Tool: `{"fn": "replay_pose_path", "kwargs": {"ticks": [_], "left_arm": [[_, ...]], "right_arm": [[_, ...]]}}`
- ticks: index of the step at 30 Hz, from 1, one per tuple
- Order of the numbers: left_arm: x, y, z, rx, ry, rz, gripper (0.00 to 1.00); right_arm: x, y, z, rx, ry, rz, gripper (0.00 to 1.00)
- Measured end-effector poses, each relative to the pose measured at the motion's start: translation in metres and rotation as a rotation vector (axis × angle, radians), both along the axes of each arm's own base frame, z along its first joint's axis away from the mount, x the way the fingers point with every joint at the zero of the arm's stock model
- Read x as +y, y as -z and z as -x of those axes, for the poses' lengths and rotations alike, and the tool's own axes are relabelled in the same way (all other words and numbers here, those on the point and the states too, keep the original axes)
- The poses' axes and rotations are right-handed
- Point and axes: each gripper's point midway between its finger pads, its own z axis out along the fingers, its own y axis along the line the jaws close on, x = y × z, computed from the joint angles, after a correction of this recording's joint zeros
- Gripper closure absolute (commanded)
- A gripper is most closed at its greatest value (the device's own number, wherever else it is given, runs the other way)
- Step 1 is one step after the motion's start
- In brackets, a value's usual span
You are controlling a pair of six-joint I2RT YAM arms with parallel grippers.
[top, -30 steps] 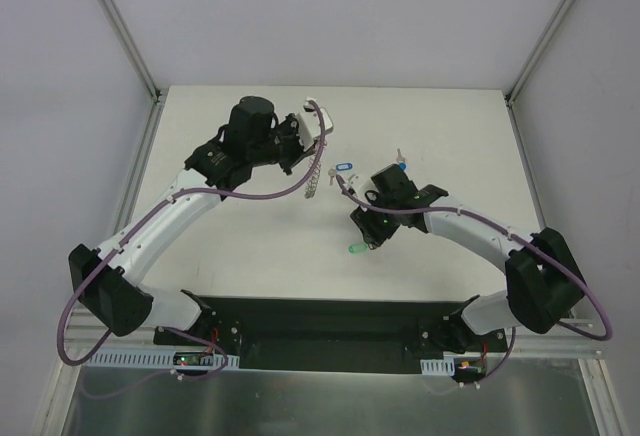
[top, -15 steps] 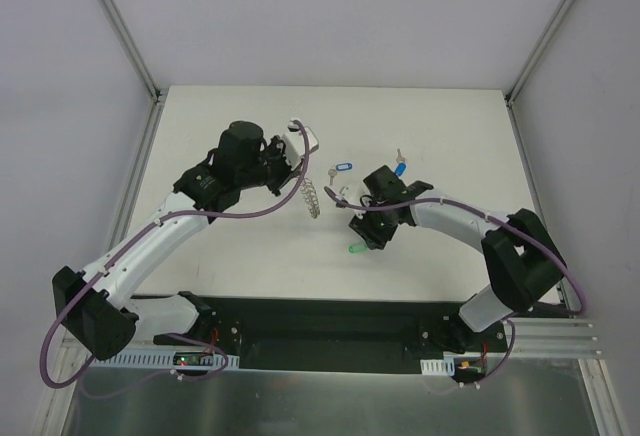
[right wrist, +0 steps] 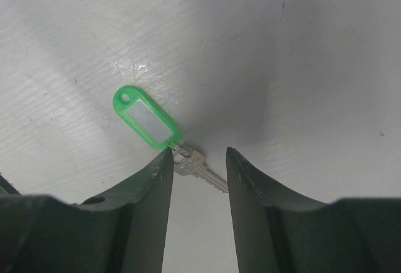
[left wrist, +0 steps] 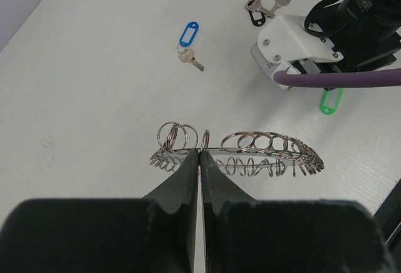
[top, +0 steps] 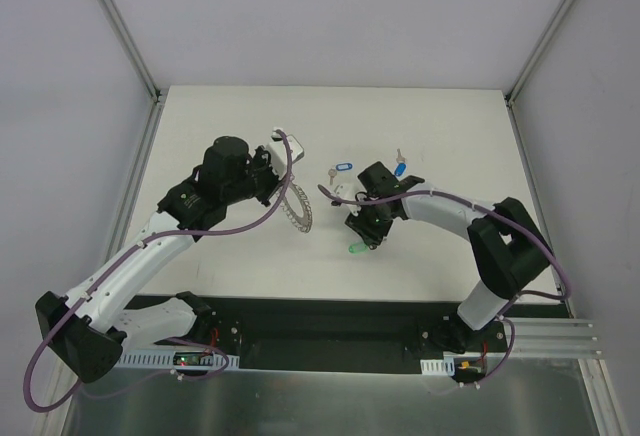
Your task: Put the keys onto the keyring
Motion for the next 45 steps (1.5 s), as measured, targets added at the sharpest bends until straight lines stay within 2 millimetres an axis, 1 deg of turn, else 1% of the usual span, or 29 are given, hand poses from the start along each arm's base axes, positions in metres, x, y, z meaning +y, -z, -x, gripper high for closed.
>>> {"fn": "replay_pose_path", "kwargs": {"ticks": [5,9,11,19,22,26,27,31,33,36,38,43,45], "left_arm": [[0.000,0.000,0.001,0.003,-0.002,0.002,1.00],[0.000,0.000,0.001,0.003,-0.003,0.002,1.00],[0.000,0.000,0.001,0.003,-0.003,0.002,1.00],[0.000,0.000,0.001,0.003,-0.003,0.002,1.00],[0.000,0.001,0.000,0.003,-0.003,0.002,1.00],[0.000,0.001,0.000,0.003,-0.003,0.002,1.00],[0.000,0.001,0.000,0.003,-0.003,0.002,1.00],[0.000,0.001,0.000,0.003,-0.003,0.002,1.00],[0.000,0.001,0.000,0.003,-0.003,0.002,1.00],[0.000,0.001,0.000,0.004,-0.003,0.001,1.00],[0.000,0.001,0.000,0.004,-0.002,0.002,1.00],[0.000,0.001,0.001,0.005,0.002,0.003,1.00],[-0.001,0.001,0.001,0.006,0.006,0.004,1.00]], "right_arm": [[0.003,-0.001,-0.002,0.001,-0.010,-0.005,0.60],[0.005,0.000,-0.002,0.016,-0.017,-0.005,0.63],[0.005,0.001,-0.001,0.027,-0.021,-0.002,0.65],[0.003,0.005,0.004,0.061,-0.032,0.013,0.70],[0.003,0.006,0.006,0.073,-0.034,0.015,0.75],[0.003,0.007,0.006,0.080,-0.037,0.018,0.84],[0.003,0.007,0.006,0.081,-0.037,0.018,0.84],[0.003,0.007,0.006,0.084,-0.035,0.014,0.95],[0.003,0.006,0.006,0.081,-0.032,0.013,0.97],[0.002,0.000,0.004,0.066,-0.026,0.004,0.99],[0.001,-0.007,0.002,0.040,-0.019,-0.007,0.99],[-0.003,-0.030,-0.001,-0.043,0.007,-0.041,0.99],[-0.003,-0.043,-0.002,-0.088,0.019,-0.069,0.99]]}}
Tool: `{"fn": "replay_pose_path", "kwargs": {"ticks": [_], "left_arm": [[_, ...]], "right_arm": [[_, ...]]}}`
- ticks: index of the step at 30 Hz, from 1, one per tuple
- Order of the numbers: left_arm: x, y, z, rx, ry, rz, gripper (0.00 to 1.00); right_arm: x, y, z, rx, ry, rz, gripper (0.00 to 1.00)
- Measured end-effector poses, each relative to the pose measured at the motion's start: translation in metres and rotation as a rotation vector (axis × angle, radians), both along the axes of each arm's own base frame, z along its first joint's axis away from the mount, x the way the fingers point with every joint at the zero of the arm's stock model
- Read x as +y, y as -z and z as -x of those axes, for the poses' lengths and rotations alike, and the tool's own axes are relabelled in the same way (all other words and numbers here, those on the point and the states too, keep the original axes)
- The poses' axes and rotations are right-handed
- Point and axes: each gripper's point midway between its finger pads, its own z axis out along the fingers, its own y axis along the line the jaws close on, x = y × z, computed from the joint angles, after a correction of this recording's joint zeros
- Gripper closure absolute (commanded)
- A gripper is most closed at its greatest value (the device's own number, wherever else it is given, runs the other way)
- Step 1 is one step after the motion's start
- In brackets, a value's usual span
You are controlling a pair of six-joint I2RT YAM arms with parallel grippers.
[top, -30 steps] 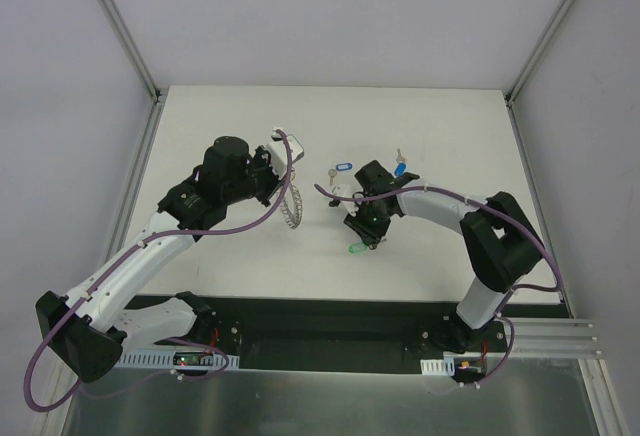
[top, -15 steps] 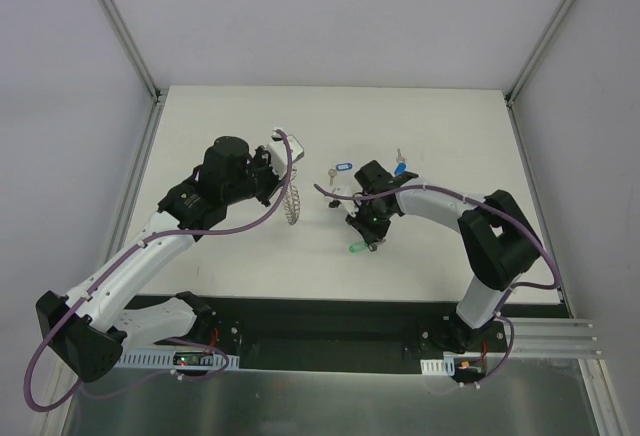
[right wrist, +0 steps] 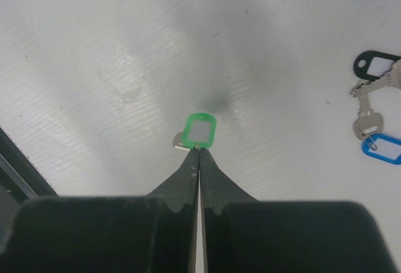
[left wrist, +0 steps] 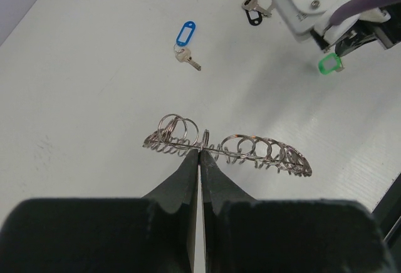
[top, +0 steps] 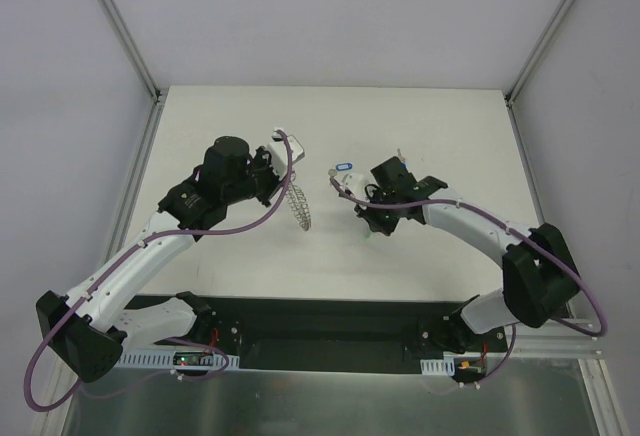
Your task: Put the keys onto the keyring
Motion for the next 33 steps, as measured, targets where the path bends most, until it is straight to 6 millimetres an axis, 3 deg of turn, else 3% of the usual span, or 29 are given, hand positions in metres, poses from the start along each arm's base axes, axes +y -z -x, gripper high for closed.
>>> {"fn": "replay_pose_path", "kwargs": {"ticks": [12,22,28,33], "left_arm": [[-0.018,0.004,0.015,0.044,0.124,0.036,1.00],[-0.043,0.005,0.050,0.038,0.376,0.053,1.00],[-0.052,0.028,0.076,0.046,0.513,0.016,1.00],[-0.054,0.037,0.089,0.043,0.580,0.008,1.00]], "right_arm": [[-0.003,-0.073,0.010,-0.272,0.103,-0.293,0.99],[0.027,-0.132,0.021,-0.423,0.096,-0.604,0.99],[0.054,-0.146,0.038,-0.450,-0.001,-0.663,0.99],[0.063,-0.148,0.039,-0.457,-0.031,-0.666,0.99]]}}
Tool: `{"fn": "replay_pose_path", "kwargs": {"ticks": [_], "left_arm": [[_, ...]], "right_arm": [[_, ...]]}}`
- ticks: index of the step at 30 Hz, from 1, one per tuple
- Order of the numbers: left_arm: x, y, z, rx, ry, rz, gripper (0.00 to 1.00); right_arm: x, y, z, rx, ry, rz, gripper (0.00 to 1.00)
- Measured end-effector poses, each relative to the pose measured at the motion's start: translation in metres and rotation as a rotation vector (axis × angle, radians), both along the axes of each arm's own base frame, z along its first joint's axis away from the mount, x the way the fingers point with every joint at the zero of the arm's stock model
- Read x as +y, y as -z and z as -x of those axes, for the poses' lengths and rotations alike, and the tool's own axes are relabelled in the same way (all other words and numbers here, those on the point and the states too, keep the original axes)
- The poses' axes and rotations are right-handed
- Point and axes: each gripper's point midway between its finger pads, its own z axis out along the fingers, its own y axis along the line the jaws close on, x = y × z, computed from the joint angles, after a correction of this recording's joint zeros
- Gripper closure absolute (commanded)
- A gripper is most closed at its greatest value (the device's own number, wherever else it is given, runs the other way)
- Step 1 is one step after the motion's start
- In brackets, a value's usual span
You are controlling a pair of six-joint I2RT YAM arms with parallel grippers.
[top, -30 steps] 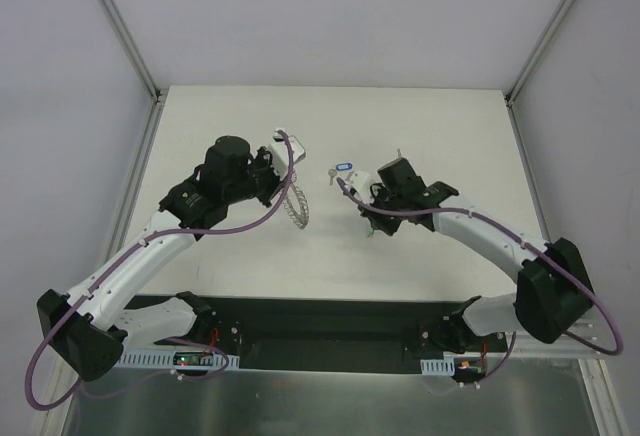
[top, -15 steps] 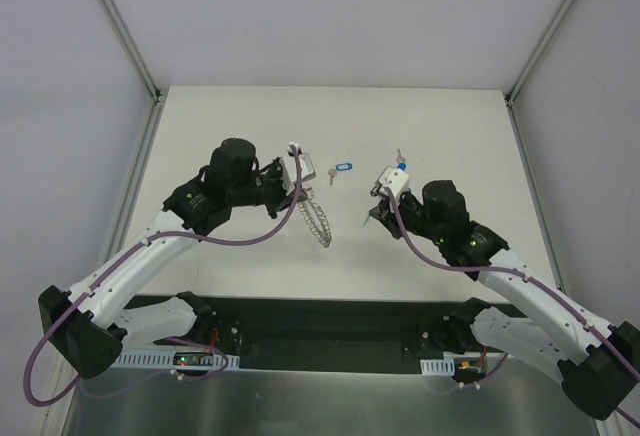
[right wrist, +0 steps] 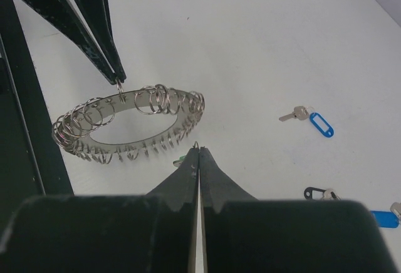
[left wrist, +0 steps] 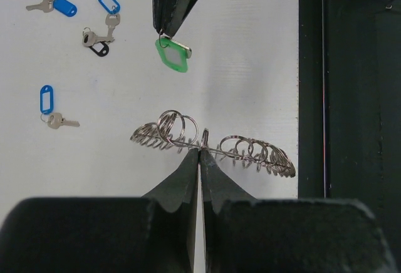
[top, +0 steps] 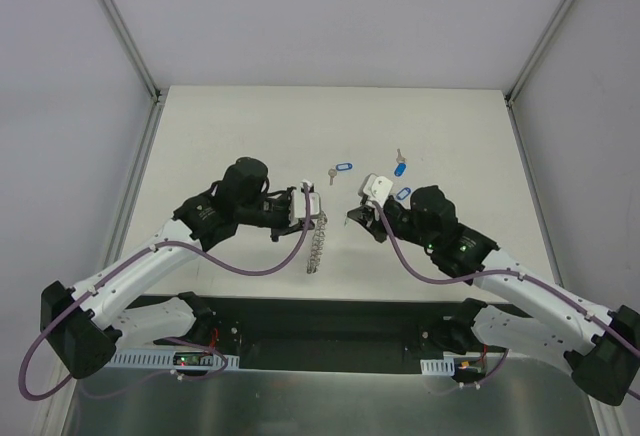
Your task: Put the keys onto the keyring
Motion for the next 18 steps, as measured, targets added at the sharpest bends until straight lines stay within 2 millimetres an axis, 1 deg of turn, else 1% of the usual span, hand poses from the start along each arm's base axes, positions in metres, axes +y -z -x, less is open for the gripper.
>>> {"fn": "replay_pose_path", "kwargs": {"ticks": [8,12,18], "left_arm": [[-0.004,0.010,0.005,0.003,0.022,0.014,1.00],[-0.007,0.009,0.003,0.009,0.010,0.034,1.00],[-0.012,0.008,0.004,0.015,0.006,0.058,1.00]], "right_arm": [[0.011,-0.006,0.005,-0.027,-0.035,-0.034,0.99],[0.015,-0.003,0.010,-0.029,-0.056,-0.038,0.99],[0.020,-0.004,0.015,-0.034,-0.089,-0.051,0.99]]}}
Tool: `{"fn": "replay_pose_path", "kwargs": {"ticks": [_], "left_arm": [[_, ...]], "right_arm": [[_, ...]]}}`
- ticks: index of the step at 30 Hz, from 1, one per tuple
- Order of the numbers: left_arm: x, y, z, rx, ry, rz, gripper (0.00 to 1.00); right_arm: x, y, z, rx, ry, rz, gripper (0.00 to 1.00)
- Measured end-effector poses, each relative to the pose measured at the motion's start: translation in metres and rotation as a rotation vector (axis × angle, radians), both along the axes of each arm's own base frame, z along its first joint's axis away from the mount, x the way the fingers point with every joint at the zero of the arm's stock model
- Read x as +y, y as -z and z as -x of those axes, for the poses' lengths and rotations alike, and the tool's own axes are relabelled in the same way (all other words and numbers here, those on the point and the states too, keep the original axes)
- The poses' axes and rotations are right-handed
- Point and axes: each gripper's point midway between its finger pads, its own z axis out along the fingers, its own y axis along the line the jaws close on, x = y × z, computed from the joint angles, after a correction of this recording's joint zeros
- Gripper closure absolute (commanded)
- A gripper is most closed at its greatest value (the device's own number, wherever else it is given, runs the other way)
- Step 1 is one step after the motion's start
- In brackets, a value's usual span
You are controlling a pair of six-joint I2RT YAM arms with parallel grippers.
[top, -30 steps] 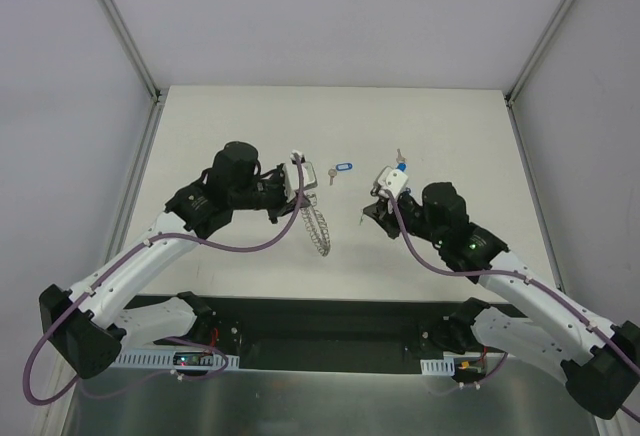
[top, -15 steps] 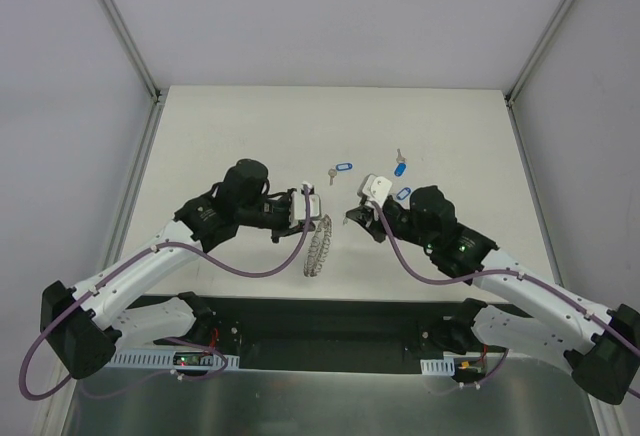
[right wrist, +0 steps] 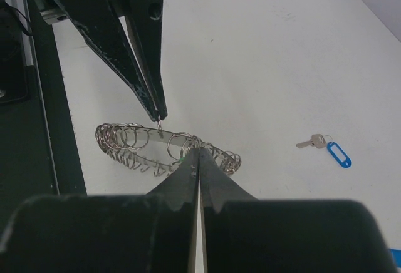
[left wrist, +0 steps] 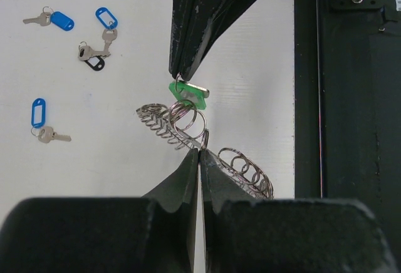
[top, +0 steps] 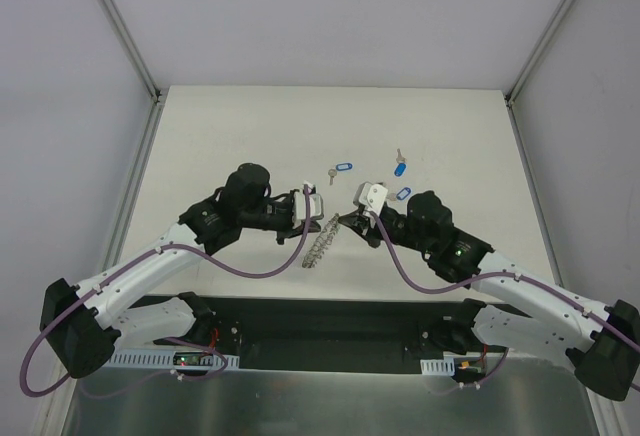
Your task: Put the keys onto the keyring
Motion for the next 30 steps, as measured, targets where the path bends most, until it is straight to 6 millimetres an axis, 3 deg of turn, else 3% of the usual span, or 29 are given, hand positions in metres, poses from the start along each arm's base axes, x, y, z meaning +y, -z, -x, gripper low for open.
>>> {"fn": "replay_pose_path", "kwargs": {"ticks": [11,30], "left_arm": [[-0.003,-0.002,-0.011,-0.003,-0.063,0.027,1.00],[-0.005,-0.002,-0.010,0.019,-0.069,0.041,1.00]], "right_arm": [[0.004,-0.001,0.007,-0.009,-0.039,-0.001,0.99],[0.008,0.005,0.005,-0.020,-0.043,-0.009,0.98]]}}
